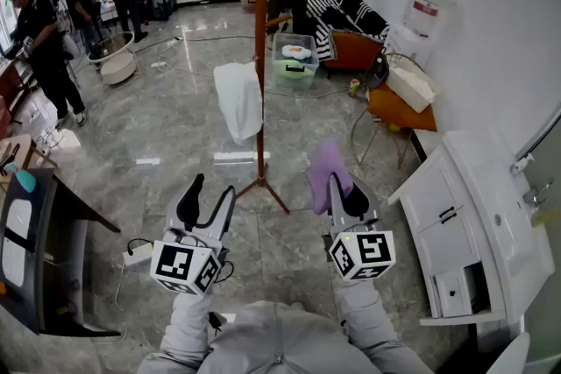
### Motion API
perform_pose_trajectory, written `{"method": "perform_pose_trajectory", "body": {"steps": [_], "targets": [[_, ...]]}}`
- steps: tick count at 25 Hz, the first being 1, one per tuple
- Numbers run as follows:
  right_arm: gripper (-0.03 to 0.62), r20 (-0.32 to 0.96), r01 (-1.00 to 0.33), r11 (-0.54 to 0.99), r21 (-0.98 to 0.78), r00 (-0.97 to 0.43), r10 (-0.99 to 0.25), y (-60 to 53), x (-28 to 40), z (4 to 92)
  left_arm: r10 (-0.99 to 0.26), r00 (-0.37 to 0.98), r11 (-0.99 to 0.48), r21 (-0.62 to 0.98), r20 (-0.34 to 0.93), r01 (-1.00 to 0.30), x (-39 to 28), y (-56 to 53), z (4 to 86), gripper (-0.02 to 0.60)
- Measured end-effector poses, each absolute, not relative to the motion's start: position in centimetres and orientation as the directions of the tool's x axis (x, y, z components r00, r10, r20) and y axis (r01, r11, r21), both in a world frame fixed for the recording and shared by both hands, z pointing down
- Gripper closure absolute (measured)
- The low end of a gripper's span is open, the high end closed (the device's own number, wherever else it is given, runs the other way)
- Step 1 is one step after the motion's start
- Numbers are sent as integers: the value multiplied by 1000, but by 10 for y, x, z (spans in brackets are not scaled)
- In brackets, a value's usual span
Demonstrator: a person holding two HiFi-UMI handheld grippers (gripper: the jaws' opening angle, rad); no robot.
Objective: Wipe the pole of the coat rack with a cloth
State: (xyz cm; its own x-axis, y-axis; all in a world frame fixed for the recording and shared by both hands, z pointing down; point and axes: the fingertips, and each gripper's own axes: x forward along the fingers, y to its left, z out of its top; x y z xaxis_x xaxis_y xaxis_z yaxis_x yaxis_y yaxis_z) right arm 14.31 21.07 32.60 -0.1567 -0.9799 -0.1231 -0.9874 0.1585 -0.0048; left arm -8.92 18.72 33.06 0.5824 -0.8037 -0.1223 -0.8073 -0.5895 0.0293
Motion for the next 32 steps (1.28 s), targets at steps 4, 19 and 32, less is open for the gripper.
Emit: {"method": "perform_pose_trajectory", "body": {"steps": [4, 19, 32], "targets": [[531, -126, -987, 161, -5, -159, -979, 206, 142, 324, -805, 580, -586, 23, -123, -810, -90, 183, 327, 309], [531, -130, -985, 175, -15, -171, -977, 202, 160, 324, -817, 562, -569, 20, -127, -822, -75, 178, 324, 308], [530, -146, -967, 251, -48, -242, -959, 191, 213, 327, -864, 482, -490, 25, -145, -871, -31, 175, 325, 310]]}}
